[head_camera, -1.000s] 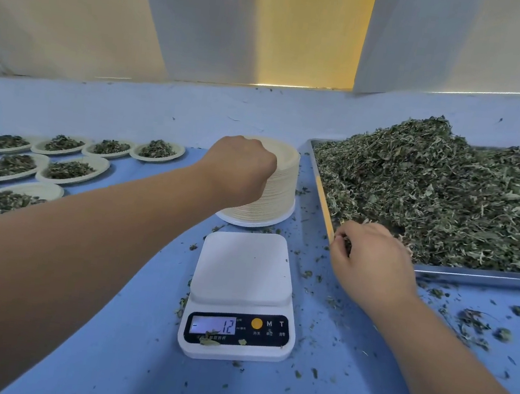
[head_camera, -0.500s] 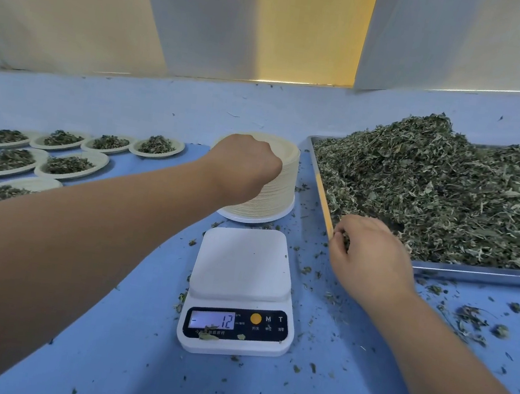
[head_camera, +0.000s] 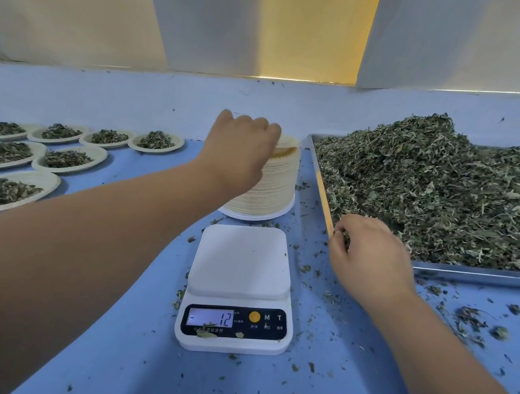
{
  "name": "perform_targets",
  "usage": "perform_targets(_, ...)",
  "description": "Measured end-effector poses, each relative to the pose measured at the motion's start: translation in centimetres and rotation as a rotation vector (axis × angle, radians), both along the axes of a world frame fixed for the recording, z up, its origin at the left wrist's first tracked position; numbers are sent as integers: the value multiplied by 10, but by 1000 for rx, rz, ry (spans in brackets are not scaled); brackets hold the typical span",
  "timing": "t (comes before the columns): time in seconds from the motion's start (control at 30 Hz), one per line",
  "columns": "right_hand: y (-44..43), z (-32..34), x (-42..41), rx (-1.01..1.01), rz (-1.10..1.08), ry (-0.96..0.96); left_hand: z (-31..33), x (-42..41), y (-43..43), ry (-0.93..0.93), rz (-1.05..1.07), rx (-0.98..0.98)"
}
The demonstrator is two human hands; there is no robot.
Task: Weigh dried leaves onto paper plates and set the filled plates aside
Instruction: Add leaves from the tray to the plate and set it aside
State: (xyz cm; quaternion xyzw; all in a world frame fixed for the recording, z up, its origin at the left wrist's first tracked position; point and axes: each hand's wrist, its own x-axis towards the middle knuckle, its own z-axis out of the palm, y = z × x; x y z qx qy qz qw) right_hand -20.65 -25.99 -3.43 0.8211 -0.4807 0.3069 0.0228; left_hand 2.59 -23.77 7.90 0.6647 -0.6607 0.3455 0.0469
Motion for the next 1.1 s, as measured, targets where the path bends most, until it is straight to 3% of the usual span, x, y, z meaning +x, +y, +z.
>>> perform_targets(0.1, 1, 1, 0, -8, -2, 4, -7, 10, 3, 299, 3, -155)
perform_targets(0.37, 7, 6, 0, 50, -11, -147, -51, 14, 44, 928, -315, -609)
perform_targets(0.57, 28, 9, 15, 72, 250, -356, -84, 20, 89, 1392, -510, -636)
perform_targets(0.73, 40, 7, 27, -61, 378, -390, -107, 29, 111, 1444, -431, -626)
perform_targets(0.9, 44, 5, 32, -73, 370, -461, -118, 41, 116, 1336, -311, -545)
perform_targets(1.1, 43, -1, 32, -209, 478, -386, -124, 38, 116, 1319, -322, -483)
